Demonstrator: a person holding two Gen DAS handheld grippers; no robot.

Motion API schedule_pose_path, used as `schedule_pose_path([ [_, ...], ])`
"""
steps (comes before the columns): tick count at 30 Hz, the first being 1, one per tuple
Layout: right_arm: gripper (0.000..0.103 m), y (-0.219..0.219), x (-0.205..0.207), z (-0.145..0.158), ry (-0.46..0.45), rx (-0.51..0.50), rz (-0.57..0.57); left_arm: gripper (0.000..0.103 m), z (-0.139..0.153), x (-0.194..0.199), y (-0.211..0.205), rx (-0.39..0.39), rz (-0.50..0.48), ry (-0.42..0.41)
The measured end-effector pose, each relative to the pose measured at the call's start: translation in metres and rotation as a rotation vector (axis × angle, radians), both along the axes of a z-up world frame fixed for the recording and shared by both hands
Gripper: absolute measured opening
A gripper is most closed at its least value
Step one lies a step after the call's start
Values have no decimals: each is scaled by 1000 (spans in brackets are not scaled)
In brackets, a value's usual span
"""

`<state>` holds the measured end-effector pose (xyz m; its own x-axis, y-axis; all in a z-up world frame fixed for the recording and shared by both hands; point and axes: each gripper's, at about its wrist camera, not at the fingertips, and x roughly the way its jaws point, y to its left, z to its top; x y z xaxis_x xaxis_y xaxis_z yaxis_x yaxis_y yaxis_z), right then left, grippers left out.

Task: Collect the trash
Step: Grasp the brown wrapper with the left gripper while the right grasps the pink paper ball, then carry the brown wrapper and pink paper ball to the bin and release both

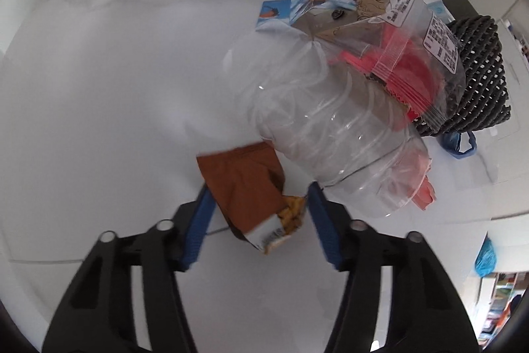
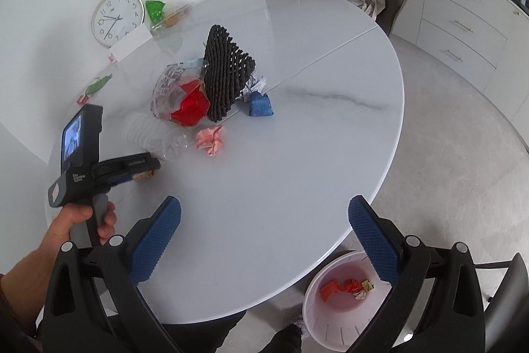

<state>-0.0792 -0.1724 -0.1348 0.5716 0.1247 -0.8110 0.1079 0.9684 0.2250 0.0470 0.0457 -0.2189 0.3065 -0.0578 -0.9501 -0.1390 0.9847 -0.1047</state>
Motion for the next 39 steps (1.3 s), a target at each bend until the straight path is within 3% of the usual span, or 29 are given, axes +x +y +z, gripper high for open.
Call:
schedule_pose_path([
  [4, 101, 8, 14, -6, 25, 19, 43, 28, 5, 8, -3, 10, -65, 25],
  [9, 101, 38, 59, -25, 56, 1, 103, 26, 17, 0, 24, -6, -115, 27],
  [14, 100, 67, 116, -57, 113, -24, 126, 26, 42, -10, 50, 12, -197, -26],
  [20, 81, 81, 161, -89, 188, -62, 94, 26, 64, -15, 75, 16, -275, -48],
  [25, 59, 85, 167, -95, 216, -105, 86, 26, 61, -26, 80, 14, -322, -47],
  [27, 37, 90, 167, -94, 218, -145, 100, 27, 61, -26, 79, 8, -337, -44],
  [28, 32, 92, 167, -93, 218, -158, 110, 26, 61, -27, 78, 9, -344, -44],
  [34, 31, 83, 152, -87, 207, -94, 121, 26, 72, -33, 55, 30, -408, -68],
  [39, 31, 56, 104, -61, 166, -19, 96, 26, 86, -44, 22, 45, -498, -95],
])
